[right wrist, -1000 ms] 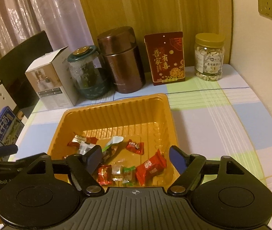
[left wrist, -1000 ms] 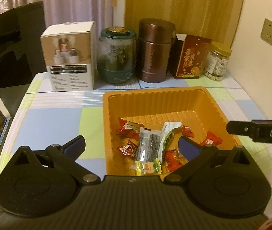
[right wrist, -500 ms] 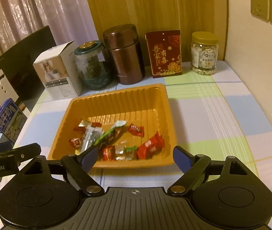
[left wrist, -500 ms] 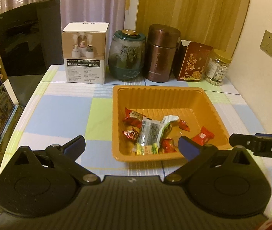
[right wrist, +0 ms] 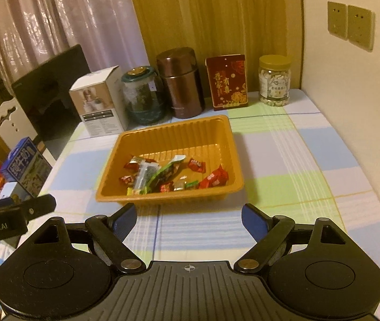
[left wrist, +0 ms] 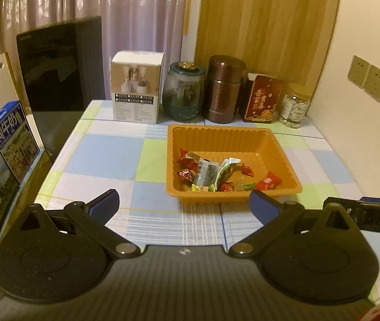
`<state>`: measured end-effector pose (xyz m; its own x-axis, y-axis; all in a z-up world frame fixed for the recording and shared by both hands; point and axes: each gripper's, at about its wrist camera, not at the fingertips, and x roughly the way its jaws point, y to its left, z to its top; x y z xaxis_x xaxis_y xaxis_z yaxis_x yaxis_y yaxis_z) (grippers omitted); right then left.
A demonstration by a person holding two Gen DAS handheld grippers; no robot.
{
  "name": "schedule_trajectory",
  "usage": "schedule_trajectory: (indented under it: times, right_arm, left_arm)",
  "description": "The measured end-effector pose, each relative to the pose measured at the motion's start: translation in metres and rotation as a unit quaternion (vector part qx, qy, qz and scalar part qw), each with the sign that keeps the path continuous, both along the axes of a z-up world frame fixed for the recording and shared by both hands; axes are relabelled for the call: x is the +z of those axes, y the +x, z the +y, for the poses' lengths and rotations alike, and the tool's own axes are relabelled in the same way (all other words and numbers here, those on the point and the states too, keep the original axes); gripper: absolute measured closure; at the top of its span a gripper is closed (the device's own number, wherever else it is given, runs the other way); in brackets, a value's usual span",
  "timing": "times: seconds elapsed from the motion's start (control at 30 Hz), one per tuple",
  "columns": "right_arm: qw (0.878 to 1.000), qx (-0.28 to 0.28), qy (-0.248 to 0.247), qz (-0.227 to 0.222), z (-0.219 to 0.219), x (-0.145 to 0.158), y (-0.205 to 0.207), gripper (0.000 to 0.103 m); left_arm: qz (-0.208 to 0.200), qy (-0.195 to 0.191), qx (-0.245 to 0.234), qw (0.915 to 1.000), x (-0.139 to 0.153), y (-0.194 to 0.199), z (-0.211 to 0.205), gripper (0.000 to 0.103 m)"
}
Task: Organize snacks
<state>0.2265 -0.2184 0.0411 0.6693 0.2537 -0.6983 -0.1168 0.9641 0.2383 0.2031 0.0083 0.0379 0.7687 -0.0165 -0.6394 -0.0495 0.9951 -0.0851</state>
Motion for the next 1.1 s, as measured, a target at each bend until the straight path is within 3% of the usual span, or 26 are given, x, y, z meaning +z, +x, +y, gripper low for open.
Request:
schedule_trajectory:
  times: [0.5, 1.1]
  right_arm:
    - [1.000, -0.010, -0.002, -0.019, 0.010, 0.030, -0.115, 0.018]
    - [0.999, -0.014, -0.016, -0.048, 0.007, 0.061, -0.203, 0.018]
  left_arm:
    - [-0.014, 0.001, 0.010, 0.9999, 0.030, -0.113, -0.009, 0.001]
    - [-0.005, -0.011, 0.005, 0.9999, 0.042, -0.203, -0.007, 0.001]
